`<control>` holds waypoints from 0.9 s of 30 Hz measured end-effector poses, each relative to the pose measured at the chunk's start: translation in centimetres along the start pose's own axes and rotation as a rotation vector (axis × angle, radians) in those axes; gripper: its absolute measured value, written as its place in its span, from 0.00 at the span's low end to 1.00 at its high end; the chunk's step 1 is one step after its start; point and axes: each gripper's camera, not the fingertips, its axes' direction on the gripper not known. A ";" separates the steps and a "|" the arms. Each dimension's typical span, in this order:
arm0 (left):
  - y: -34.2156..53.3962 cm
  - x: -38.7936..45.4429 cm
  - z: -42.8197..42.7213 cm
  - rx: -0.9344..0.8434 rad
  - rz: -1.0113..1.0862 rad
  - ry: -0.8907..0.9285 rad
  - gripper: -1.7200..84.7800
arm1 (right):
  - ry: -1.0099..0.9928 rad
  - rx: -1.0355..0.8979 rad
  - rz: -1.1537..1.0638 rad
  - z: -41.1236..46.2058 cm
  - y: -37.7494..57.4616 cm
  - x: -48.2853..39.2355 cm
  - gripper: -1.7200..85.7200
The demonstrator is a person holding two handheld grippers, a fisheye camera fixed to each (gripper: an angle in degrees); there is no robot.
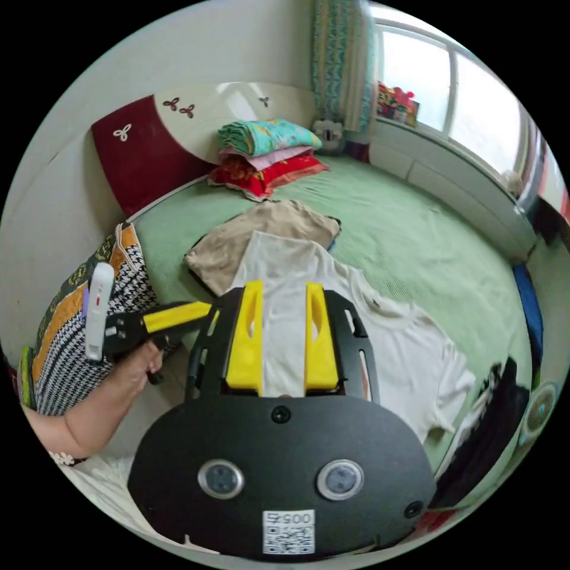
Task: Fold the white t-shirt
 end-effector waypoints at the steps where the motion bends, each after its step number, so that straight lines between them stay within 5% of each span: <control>1: -0.4 -0.2 0.4 -0.001 0.002 -0.009 0.09 | -0.018 0.000 -0.025 1.2 -2.3 -0.6 0.14; 14: -2.8 -2.0 2.4 -0.003 -0.010 0.011 0.09 | -0.193 -0.407 0.038 15.8 -19.2 -1.7 0.15; 27: -3.8 -1.2 3.1 -0.006 0.044 -0.009 0.04 | -0.104 -0.383 0.079 14.1 -22.5 -0.8 0.01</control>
